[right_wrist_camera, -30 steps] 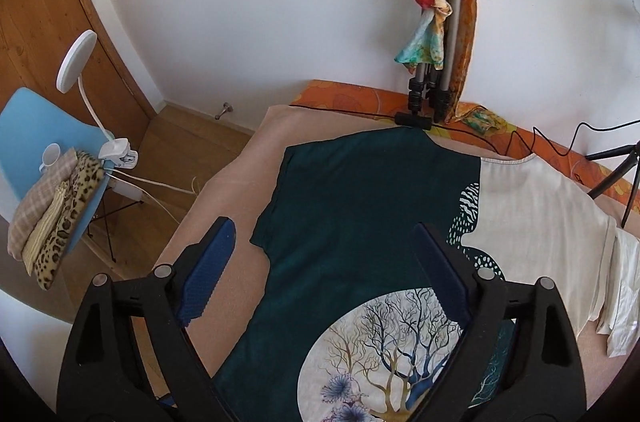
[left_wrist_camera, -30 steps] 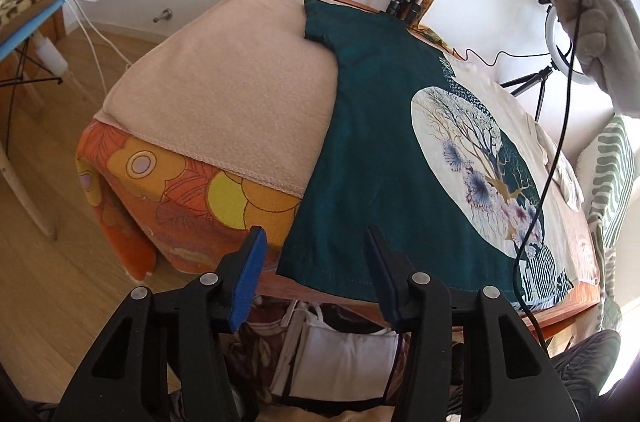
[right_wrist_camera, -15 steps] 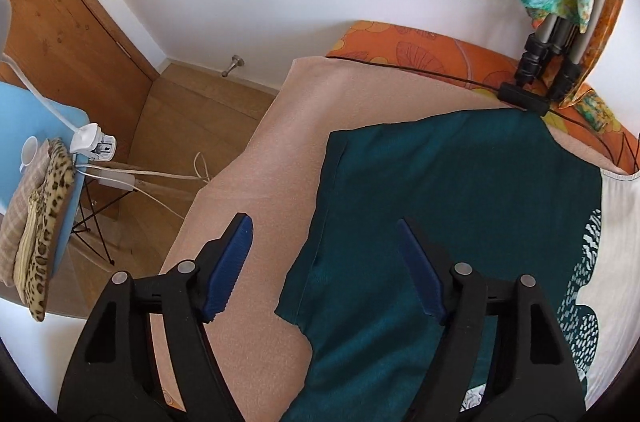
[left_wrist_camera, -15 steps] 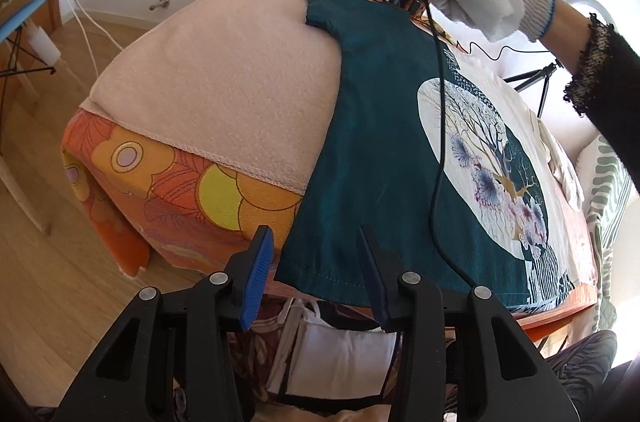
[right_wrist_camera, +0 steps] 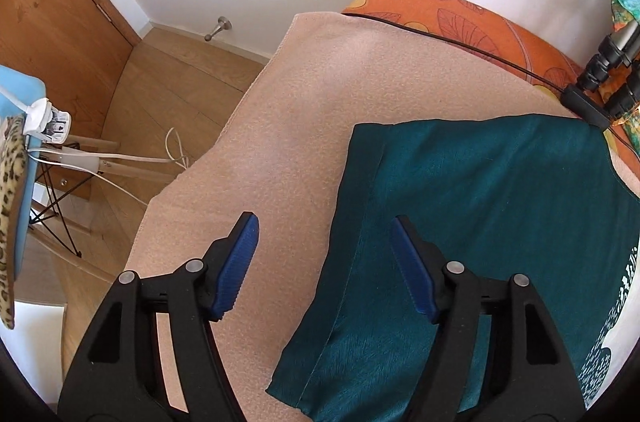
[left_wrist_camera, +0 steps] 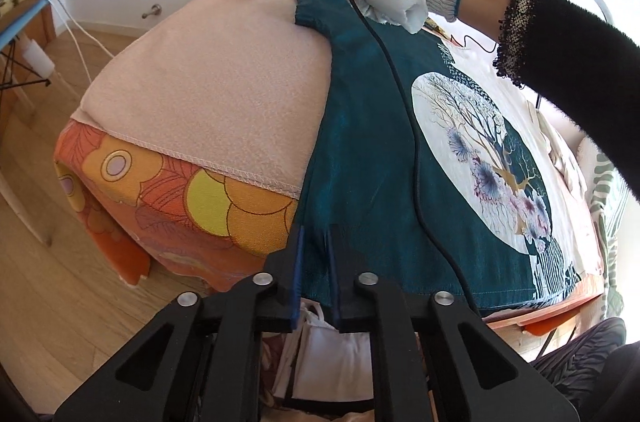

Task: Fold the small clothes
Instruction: 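Grasp the dark green hem with left tool while right tool grasps the green shoulder, then fold the dark green side over toward the shirt's center with both tools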

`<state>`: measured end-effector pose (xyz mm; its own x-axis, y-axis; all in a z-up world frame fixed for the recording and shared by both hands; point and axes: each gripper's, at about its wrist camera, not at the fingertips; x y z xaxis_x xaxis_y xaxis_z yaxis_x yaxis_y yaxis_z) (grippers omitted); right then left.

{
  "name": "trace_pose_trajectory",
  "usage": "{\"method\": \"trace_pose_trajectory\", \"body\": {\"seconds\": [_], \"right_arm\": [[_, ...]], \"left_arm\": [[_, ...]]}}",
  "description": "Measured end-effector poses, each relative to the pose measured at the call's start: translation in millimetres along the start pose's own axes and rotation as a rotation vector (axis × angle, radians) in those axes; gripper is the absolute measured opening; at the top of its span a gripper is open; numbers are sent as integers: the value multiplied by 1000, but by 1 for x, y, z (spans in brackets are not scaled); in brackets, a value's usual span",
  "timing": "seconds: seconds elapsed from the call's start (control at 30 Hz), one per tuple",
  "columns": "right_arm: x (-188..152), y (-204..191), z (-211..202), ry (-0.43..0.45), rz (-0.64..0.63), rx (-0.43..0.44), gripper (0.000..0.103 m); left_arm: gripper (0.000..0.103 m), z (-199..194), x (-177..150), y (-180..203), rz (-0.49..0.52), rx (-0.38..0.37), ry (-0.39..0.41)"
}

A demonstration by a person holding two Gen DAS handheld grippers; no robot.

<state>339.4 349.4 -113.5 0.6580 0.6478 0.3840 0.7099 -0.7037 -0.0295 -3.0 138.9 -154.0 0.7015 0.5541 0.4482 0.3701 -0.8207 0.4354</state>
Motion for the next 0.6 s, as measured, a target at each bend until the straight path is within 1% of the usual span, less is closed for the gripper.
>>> {"method": "trace_pose_trajectory", "body": {"seconds": [0.07,0.13,0.2,0.27,0.4,0.47,0.53,0.57,0.6], "right_arm": [[2,1,5,-14,-8,-24,71],[5,4,10,-27,-16,-44,71],[8,5,14,-28,-23,-35,70],[10,4,18,-40,-38,-57,69],[11,-3,24,-62,-99,-129,58],[11,-6,22,-54,-120,-131,49],[10,-6,20,-55,-130,-151,24],[10,-5,19,-58,-128,-162,19],[10,-3,18,-61,-124,-169,11]], "left_arm": [[4,0,0,-1,-11,-21,-6],[2,0,0,-1,-25,-58,-8],[2,-1,1,1,-28,-70,-6],[1,-1,0,5,-20,-81,-1],[1,-1,1,7,-21,-96,4],[0,-2,1,7,-27,-119,7],[0,-3,2,7,-27,-121,13],[0,-4,2,8,-25,-118,18],[0,-5,3,8,-21,-115,23]]}}
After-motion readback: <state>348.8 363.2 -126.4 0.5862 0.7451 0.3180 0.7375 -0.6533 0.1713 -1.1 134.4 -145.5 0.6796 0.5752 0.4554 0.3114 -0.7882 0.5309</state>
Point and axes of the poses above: each gripper's, at about its wrist camera, not at the fingertips, and z roughly the way its jaws point, y to its right, x to its top, and after that the axes turned 12 degrees about -z, right-handed
